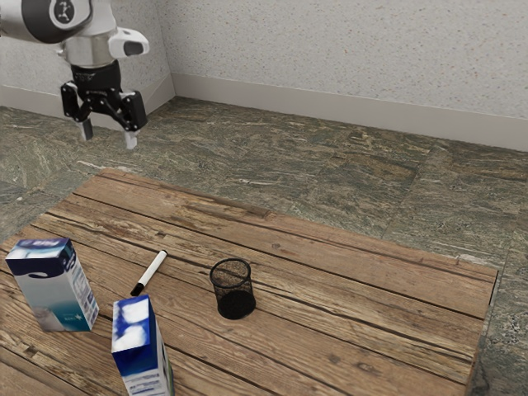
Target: Put the marker into the pen holder.
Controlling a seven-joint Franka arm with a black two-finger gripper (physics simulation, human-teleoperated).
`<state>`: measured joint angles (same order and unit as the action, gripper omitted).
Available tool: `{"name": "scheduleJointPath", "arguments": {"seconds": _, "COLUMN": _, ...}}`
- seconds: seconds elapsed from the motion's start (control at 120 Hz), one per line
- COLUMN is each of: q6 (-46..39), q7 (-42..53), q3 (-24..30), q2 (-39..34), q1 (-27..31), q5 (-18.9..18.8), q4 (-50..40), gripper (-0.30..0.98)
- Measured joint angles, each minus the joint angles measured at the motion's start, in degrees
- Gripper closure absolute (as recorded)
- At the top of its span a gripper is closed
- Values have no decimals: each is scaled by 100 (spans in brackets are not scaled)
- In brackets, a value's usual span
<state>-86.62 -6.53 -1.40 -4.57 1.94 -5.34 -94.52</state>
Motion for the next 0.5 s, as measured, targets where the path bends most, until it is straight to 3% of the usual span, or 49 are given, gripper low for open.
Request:
{"name": "scheduleJointPath", "arguments": {"seconds": 0.275, "q6": -33, "q7": -115, "q3": 84, "q2": 295, "q1": -12, "q5": 39, "q4": -133, "gripper": 0}}
{"name": "scheduleJointPath", "arguments": {"seconds": 0.5, "q6": -487, "q7": -204, "q3": 64, "q2": 911, "q1": 124, "q5": 44, "q4": -875, "gripper": 0}}
